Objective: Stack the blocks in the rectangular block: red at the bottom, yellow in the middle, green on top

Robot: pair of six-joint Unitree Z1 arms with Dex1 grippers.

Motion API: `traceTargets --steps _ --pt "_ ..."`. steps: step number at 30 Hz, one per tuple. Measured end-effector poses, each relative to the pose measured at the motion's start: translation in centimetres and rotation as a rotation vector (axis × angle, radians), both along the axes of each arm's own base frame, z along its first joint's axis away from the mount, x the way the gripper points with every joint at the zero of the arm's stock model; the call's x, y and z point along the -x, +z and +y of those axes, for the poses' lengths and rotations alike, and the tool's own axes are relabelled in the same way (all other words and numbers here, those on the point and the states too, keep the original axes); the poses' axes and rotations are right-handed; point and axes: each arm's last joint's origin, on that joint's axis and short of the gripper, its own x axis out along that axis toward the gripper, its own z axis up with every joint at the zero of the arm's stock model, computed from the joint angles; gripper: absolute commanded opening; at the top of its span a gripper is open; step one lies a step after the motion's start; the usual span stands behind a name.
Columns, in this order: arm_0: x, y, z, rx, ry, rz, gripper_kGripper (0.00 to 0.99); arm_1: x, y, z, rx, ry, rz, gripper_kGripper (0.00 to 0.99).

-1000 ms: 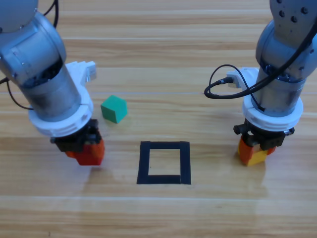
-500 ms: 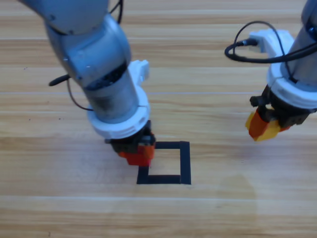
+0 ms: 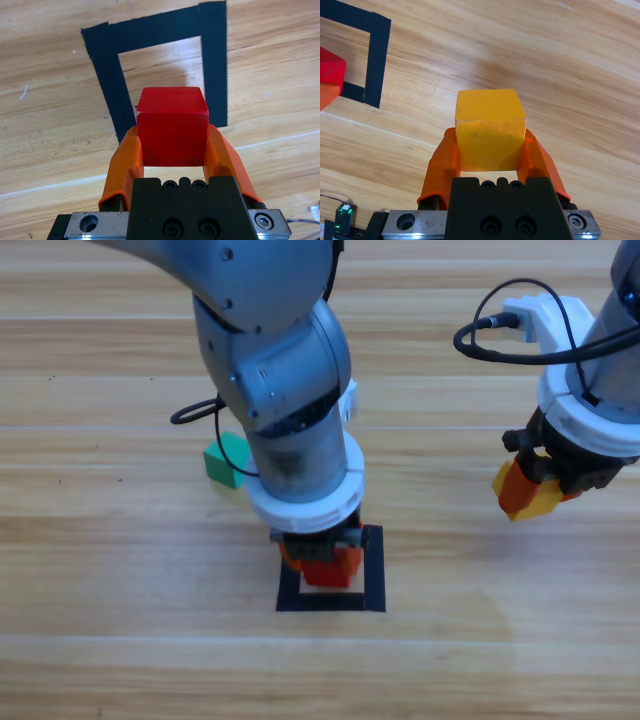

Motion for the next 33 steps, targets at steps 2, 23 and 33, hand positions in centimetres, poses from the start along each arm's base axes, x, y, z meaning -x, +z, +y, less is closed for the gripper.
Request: traceTargets --steps 2,23,33 --pt "0.09 -0.37 -0.07 -0.019 0.005 0.008 0.075 -0.07 0.02 0.06 -0.006 -0.003 -0.005 0.0" --pt "-0.42 -0.46 -0.62 -0.025 0.107 -0.008 0.075 -0.18 0.02 0.1 -0.012 -0.041 -0.015 0.0" --pt "-0.5 -0.2 -0.86 -0.022 0.105 -0.02 0.075 -0.19 0.02 0.09 -0.01 -0.044 -0.016 0.0"
